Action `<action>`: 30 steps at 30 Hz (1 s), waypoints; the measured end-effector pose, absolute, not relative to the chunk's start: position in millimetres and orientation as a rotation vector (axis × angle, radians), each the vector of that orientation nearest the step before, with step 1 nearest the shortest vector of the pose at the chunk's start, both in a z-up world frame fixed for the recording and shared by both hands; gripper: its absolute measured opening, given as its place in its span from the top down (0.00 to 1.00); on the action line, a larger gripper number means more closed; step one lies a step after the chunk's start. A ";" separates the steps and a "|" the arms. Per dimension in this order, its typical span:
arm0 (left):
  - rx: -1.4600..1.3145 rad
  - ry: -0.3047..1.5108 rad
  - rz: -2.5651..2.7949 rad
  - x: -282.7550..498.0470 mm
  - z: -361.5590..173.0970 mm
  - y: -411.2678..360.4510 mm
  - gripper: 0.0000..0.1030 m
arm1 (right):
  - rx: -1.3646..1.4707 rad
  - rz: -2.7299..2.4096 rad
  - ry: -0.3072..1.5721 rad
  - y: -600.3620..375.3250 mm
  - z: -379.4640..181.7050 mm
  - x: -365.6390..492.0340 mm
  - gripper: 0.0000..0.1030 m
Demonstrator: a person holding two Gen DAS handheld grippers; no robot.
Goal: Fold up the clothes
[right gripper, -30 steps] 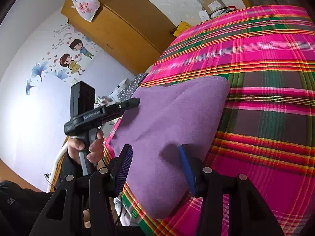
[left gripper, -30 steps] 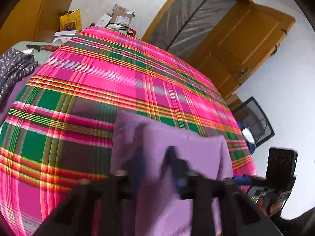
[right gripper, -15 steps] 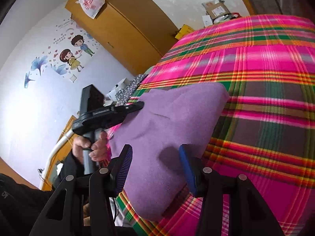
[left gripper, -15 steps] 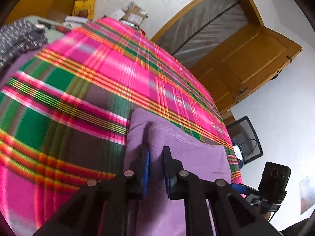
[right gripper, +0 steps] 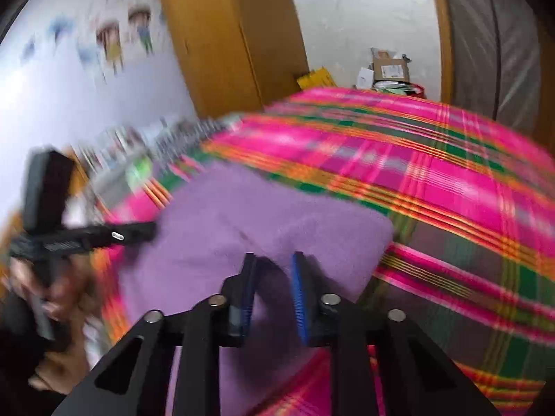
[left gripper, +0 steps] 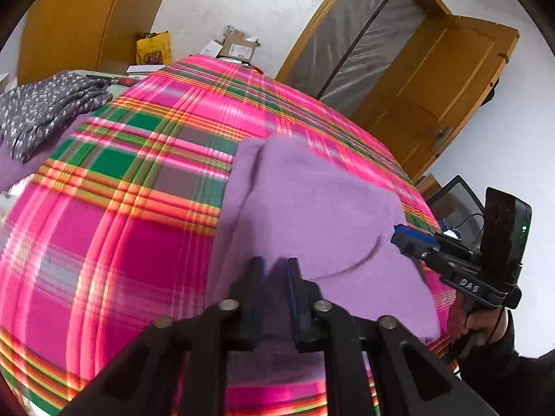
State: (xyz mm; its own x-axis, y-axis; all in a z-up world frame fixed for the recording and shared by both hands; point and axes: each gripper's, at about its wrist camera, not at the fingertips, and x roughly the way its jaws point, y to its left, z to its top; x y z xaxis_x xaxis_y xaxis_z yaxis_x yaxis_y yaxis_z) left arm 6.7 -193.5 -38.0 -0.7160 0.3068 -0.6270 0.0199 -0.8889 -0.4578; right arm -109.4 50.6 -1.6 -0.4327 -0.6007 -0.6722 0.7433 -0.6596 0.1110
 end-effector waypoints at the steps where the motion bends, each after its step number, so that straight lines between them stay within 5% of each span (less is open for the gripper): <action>1: -1.090 -0.666 2.690 10.1 -37.7 -194.5 0.92 | 0.875 -2.130 0.273 51.0 -2.9 -107.2 0.83; 20: -1.109 -0.519 2.760 9.4 -13.0 -184.2 0.92 | 0.870 -2.047 0.241 9.0 -2.0 -119.9 0.84; 30: -1.205 -0.330 2.754 -83.8 5.7 -173.5 0.91 | 0.866 -2.189 0.085 58.6 12.2 -134.4 0.83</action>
